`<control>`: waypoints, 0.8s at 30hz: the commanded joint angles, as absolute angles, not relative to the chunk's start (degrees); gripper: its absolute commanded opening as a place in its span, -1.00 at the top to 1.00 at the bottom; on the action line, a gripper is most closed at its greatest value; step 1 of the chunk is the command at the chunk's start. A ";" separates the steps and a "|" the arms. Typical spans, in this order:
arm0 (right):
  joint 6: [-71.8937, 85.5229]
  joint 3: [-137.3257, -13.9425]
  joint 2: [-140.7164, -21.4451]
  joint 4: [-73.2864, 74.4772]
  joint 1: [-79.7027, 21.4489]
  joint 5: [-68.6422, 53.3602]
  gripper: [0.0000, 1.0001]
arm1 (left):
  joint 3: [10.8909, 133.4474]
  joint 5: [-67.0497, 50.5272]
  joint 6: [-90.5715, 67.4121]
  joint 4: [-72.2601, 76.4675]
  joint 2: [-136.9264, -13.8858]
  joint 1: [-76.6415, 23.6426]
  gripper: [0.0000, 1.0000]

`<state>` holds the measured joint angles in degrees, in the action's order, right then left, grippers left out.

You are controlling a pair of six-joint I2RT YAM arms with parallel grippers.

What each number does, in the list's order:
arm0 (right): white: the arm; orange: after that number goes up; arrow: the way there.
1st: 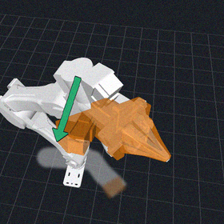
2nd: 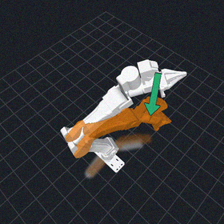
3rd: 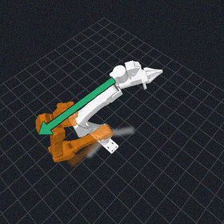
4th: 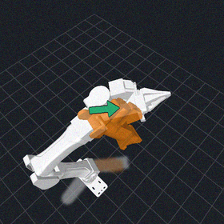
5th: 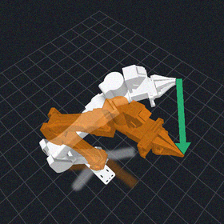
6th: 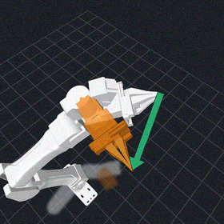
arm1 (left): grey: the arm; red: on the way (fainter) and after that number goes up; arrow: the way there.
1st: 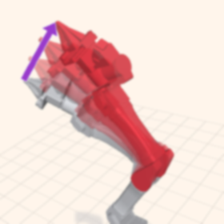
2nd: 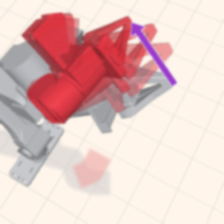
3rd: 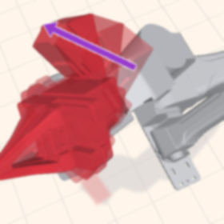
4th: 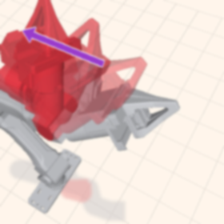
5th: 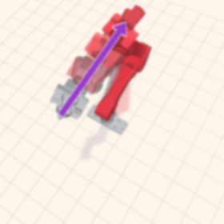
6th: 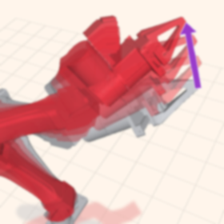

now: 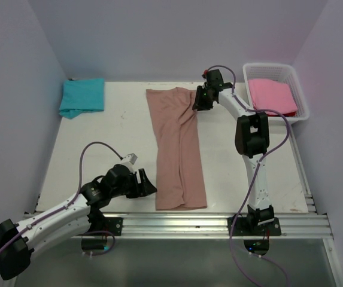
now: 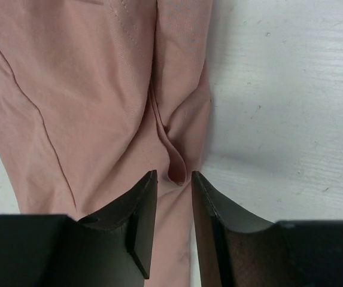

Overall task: Fold and stack the t-shirts
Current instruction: Rotate the tshirt 90 degrees

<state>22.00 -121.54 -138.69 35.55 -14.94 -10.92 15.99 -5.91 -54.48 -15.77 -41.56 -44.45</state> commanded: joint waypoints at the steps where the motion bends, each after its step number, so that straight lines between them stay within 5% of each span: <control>1: 21.35 -121.56 -136.32 35.25 -14.59 -11.42 0.34 | 15.64 -4.92 -55.02 -16.26 -41.13 -44.82 -0.43; 15: 23.73 -115.32 -137.11 30.15 -13.97 -17.93 0.49 | 14.33 -4.83 -55.55 -16.70 -39.90 -44.82 -0.43; 19: 23.64 -113.03 -136.06 28.74 -13.71 -17.93 0.95 | 14.06 -4.92 -55.46 -16.17 -40.25 -44.82 -0.43; 24: 23.55 -110.31 -133.51 27.25 -13.62 -18.54 1.00 | 13.62 -5.19 -55.46 -16.00 -40.34 -44.82 -0.43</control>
<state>23.77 -112.25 -137.69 28.47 -13.82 -17.32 14.20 -5.67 -54.94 -16.64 -40.49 -44.45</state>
